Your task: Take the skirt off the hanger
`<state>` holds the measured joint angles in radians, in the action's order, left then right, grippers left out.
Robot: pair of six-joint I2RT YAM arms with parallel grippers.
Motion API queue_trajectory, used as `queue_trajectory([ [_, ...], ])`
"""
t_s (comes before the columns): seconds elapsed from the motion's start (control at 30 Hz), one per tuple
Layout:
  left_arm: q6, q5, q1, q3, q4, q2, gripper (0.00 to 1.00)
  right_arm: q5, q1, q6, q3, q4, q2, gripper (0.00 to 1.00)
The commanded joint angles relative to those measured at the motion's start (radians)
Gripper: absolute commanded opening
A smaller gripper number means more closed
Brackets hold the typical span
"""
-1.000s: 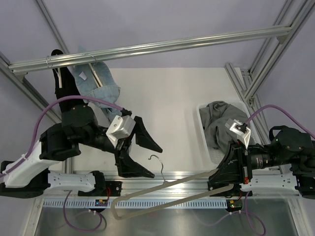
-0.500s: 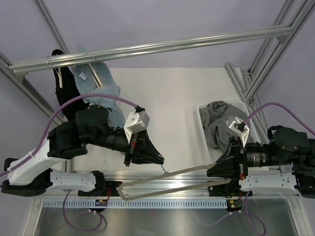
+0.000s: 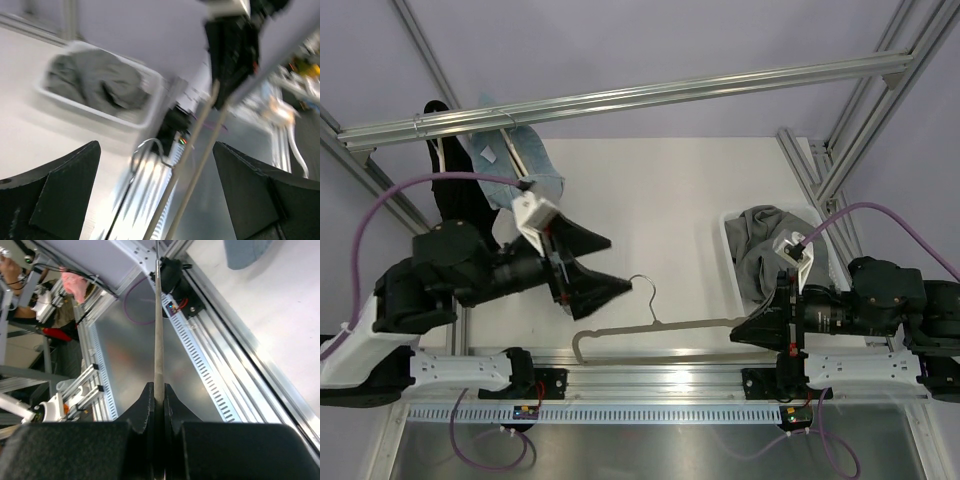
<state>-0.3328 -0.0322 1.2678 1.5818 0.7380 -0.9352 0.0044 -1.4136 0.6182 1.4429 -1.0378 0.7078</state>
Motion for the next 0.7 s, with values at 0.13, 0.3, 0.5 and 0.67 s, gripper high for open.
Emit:
queue_trajectory([
  [0.13, -0.124, 0.678, -0.001, 0.102, -0.019, 0.073, 0.99, 0.280, -0.002, -0.012, 0.132, -0.117, 0.105, 0.00],
  [0.3, -0.236, 0.924, 0.001, 0.109, 0.056, 0.084, 0.99, 0.504, -0.002, -0.041, 0.301, -0.225, 0.224, 0.00],
  [0.5, -0.270, 0.965, -0.001, -0.028, 0.014, 0.139, 0.99, 0.839, 0.001, -0.288, 0.364, 0.003, 0.341, 0.00],
  [0.67, -0.337, 0.968, -0.001, -0.103, 0.050, 0.153, 0.99, 0.893, 0.060, -0.572, 0.376, 0.339, 0.428, 0.00],
])
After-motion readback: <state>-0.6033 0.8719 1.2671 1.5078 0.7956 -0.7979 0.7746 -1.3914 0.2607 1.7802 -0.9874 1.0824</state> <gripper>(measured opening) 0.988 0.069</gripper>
